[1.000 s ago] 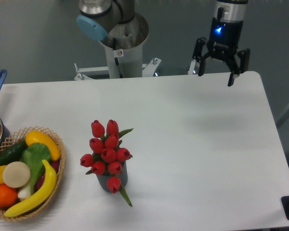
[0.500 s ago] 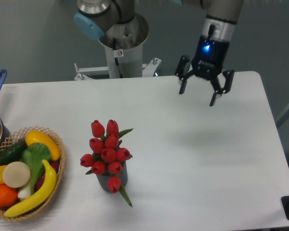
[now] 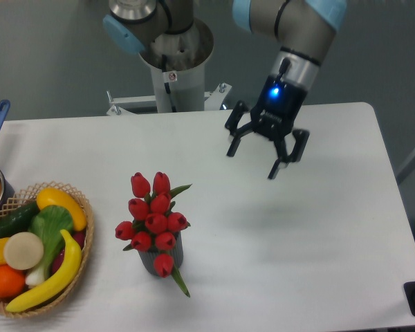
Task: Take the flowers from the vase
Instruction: 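Move the open gripper toward the red tulip stems above the grey vase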
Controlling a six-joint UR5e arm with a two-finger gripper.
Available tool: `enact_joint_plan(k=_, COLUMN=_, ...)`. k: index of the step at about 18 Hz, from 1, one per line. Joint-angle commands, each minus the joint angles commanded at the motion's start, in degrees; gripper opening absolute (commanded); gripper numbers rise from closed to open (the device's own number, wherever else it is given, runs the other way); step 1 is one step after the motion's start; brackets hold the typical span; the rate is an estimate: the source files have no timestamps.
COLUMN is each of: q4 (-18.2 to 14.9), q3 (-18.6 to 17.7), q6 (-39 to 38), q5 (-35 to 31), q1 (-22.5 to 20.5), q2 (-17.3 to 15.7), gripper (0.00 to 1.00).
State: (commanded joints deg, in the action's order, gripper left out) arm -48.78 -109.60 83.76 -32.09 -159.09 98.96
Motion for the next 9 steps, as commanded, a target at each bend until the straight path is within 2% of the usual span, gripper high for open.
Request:
enact_joint_plan(k=4, q4=-0.09, q3=-0.17, q6=-1.57, q5=6.5, q1=2.02, q2=2.9, gripper=1.0)
enact_joint_plan(k=9, q4=-0.09, q3=-0.61, q6=-4.2, q5=7.31, q1=4.57, q2=3.96, gripper=1.0)
